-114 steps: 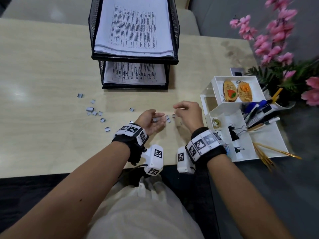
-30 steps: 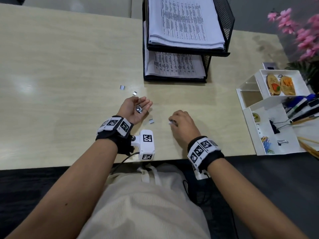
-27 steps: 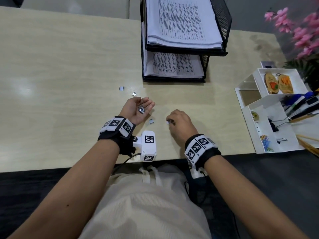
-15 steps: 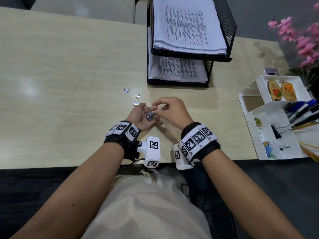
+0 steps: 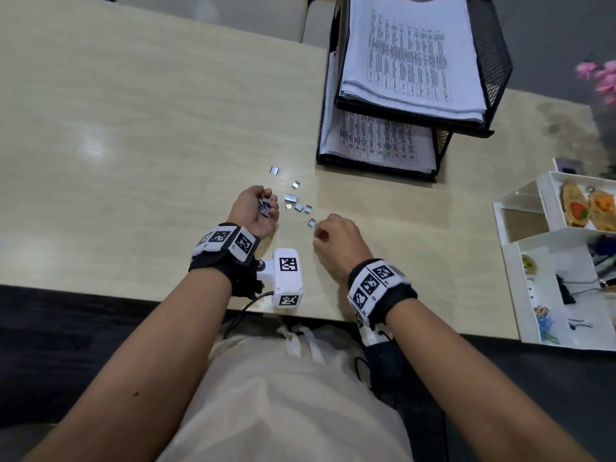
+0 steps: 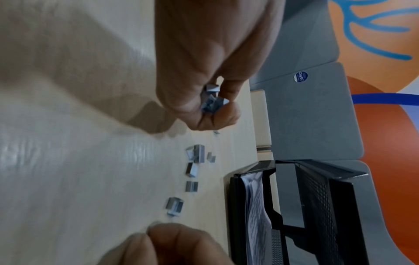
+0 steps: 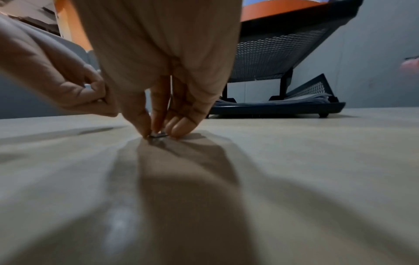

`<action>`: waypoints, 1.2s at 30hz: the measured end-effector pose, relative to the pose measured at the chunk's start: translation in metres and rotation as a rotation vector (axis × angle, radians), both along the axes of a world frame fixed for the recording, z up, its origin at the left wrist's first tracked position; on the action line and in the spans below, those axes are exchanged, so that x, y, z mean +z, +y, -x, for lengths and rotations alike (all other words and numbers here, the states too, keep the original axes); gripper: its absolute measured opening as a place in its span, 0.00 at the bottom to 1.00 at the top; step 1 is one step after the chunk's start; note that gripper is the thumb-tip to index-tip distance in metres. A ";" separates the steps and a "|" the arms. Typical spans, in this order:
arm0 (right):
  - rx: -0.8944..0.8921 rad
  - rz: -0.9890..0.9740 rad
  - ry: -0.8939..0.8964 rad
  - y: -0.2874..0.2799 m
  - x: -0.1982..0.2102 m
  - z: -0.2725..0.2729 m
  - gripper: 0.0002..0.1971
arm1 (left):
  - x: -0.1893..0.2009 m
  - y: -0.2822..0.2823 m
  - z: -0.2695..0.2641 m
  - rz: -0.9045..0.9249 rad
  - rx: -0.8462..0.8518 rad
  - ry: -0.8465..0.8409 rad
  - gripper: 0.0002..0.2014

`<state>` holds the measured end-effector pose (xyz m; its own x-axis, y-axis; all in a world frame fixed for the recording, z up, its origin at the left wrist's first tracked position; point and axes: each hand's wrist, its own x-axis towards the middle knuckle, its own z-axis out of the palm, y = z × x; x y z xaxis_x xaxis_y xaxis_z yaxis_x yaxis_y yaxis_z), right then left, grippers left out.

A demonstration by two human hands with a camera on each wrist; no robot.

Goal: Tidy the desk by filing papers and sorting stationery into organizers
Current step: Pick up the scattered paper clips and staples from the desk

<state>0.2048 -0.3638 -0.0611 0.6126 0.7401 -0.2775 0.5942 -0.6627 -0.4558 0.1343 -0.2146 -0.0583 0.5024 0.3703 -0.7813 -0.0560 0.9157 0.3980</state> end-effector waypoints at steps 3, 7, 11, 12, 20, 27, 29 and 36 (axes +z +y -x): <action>-0.048 -0.055 -0.006 0.015 0.006 -0.011 0.08 | -0.001 0.002 0.003 0.015 0.049 0.007 0.18; -0.083 -0.038 -0.023 0.032 0.008 -0.015 0.11 | -0.002 0.002 0.005 0.017 0.084 0.014 0.17; -0.063 -0.015 0.009 0.032 0.001 -0.013 0.10 | -0.002 0.004 0.003 0.015 0.111 0.018 0.17; -0.075 -0.023 0.021 0.031 0.001 -0.015 0.10 | -0.003 0.005 0.002 0.014 0.113 0.015 0.17; -0.228 -0.334 0.278 0.046 0.033 -0.024 0.05 | -0.003 0.001 -0.009 0.025 0.024 0.016 0.16; -0.135 -0.372 0.123 0.067 0.049 -0.033 0.07 | 0.002 0.003 -0.011 0.058 -0.039 0.002 0.18; -0.140 -0.188 0.090 0.064 0.035 -0.037 0.07 | 0.001 0.012 -0.007 0.051 0.003 0.026 0.18; -0.034 -0.038 0.005 0.065 0.002 -0.014 0.09 | -0.003 0.020 0.003 0.017 -0.059 0.051 0.17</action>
